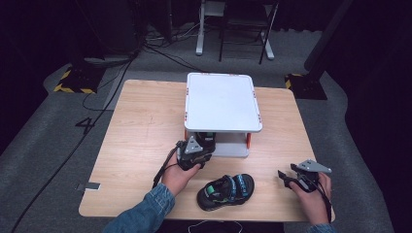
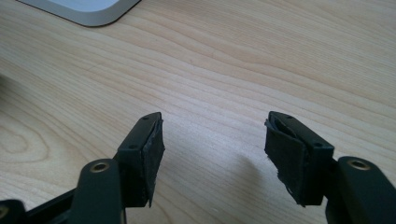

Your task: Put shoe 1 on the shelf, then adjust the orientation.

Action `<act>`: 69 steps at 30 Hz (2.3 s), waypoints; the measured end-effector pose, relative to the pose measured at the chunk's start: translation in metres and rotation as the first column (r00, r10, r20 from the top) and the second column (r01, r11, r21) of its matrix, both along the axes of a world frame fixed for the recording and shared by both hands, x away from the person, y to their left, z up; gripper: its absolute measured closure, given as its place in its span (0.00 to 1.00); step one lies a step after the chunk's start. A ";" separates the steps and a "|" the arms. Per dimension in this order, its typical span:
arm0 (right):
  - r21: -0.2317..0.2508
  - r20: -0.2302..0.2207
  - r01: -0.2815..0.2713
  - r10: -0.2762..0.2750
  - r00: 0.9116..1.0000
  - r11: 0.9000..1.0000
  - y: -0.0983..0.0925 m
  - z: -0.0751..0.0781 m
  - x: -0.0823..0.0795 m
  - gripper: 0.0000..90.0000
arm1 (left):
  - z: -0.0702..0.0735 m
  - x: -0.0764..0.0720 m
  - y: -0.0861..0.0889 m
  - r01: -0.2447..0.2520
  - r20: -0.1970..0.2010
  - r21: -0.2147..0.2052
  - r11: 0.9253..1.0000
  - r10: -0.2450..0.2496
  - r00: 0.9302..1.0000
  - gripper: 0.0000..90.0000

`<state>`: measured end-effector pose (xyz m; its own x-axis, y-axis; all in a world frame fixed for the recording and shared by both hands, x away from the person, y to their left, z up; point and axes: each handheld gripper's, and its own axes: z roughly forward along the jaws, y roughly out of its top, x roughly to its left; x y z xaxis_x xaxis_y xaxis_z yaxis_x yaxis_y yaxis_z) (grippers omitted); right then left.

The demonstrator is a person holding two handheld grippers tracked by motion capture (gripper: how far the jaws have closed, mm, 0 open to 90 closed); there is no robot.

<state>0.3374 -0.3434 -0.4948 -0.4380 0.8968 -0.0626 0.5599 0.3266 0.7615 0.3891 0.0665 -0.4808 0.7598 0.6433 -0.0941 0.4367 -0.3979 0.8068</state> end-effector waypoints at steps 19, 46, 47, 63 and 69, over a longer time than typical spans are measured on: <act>-0.005 -0.003 -0.003 0.003 1.000 1.000 -0.001 -0.001 -0.001 0.43 | -0.012 0.020 0.005 -0.048 0.071 0.011 0.999 0.047 0.996 0.73; 0.059 0.062 -0.052 0.048 0.997 0.997 0.012 0.027 -0.005 0.43 | 0.053 -0.042 0.106 -0.209 0.099 -0.028 0.978 0.210 0.973 0.35; 0.060 0.062 -0.059 0.055 0.997 0.996 0.014 0.028 -0.005 0.43 | 0.054 -0.042 0.109 -0.222 0.102 -0.024 0.975 0.223 0.969 0.35; 0.139 0.052 -0.339 0.335 0.941 0.930 0.100 0.059 -0.009 0.40 | 0.042 -0.053 0.171 -0.341 0.009 0.071 0.937 0.341 0.940 0.26; 0.170 0.049 -0.392 0.390 0.920 0.904 0.121 0.068 -0.020 0.35 | 0.032 -0.054 0.179 -0.356 -0.010 0.087 0.930 0.359 0.933 0.26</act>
<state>0.3172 -0.2220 -0.4268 -0.7558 0.6511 0.0698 0.4039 0.3796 0.8323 0.3351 0.2451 -0.4484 0.4761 0.8782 -0.0457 0.5822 -0.2758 0.7648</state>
